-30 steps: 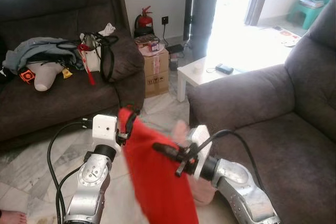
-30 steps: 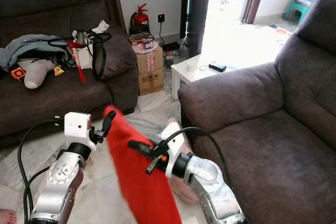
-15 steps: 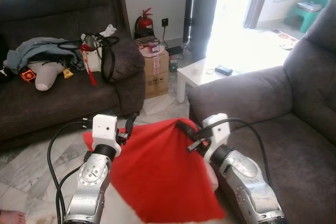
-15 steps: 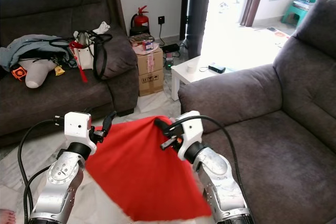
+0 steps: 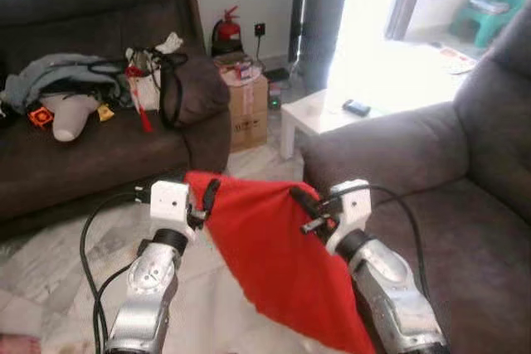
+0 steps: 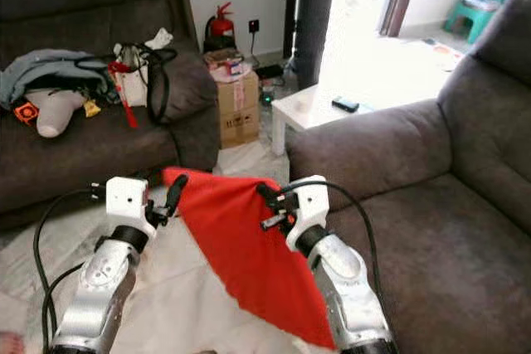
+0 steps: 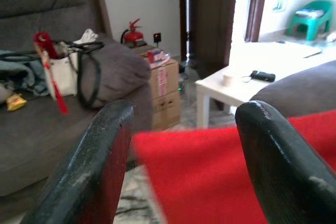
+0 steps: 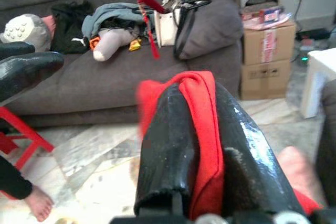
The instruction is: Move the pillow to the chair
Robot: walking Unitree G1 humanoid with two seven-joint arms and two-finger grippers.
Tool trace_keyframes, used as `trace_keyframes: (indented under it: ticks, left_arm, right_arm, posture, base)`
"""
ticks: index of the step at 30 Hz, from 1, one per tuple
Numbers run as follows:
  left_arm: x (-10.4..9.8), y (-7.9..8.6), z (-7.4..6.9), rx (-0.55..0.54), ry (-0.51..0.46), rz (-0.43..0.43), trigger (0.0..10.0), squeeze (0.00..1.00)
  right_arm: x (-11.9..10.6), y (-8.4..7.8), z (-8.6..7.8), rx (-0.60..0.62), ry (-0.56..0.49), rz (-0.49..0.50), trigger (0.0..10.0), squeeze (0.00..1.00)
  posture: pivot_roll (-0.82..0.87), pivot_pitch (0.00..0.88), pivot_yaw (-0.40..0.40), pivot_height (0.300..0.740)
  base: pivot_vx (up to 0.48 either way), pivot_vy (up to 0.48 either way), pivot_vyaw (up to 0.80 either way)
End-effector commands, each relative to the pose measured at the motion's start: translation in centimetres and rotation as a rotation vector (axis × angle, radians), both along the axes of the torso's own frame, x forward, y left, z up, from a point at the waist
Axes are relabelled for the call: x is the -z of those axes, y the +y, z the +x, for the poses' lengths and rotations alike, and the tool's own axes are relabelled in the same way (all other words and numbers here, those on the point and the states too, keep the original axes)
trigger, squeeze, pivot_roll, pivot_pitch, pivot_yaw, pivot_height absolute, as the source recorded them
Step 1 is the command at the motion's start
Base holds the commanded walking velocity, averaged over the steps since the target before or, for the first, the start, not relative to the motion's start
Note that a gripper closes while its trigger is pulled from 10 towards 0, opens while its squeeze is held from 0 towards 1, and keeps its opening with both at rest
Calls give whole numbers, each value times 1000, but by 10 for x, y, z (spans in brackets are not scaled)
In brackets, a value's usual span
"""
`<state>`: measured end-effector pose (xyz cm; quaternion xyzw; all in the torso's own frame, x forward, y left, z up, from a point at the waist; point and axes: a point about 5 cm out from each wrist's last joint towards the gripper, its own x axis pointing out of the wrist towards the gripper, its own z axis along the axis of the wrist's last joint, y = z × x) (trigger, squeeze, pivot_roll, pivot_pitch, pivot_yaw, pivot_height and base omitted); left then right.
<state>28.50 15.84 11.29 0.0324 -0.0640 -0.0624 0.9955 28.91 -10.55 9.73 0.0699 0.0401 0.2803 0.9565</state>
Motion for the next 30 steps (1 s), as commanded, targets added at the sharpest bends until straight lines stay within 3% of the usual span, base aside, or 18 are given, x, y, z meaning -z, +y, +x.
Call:
trace_keyframes:
  ticks: [1, 13, 17, 30]
  left_arm:
    - [1, -2, 1, 5, 7, -7, 10000, 0]
    - [2, -3, -1, 2, 13, -15, 10000, 0]
    - [1, -2, -1, 1, 3, -10, 10000, 0]
    - [1, -5, -1, 11, 6, -15, 10000, 0]
  right_arm:
    - [-26, -3, 7, 12, -140, 23, 10000, 0]
    - [-23, 0, 6, 4, -134, 22, 10000, 0]
    - [-22, -2, 8, 15, -121, 25, 10000, 0]
    - [-18, -5, 10, 19, -104, 13, 10000, 0]
  posture:
    - [15, 0, 43, 740]
    - [22, 0, 39, 740]
    - [23, 0, 38, 740]
    - [21, 0, 38, 740]
  base:
    - [0, 300, 0]
    - [0, 292, 0]
    - [0, 0, 0]
    - [0, 0, -759]
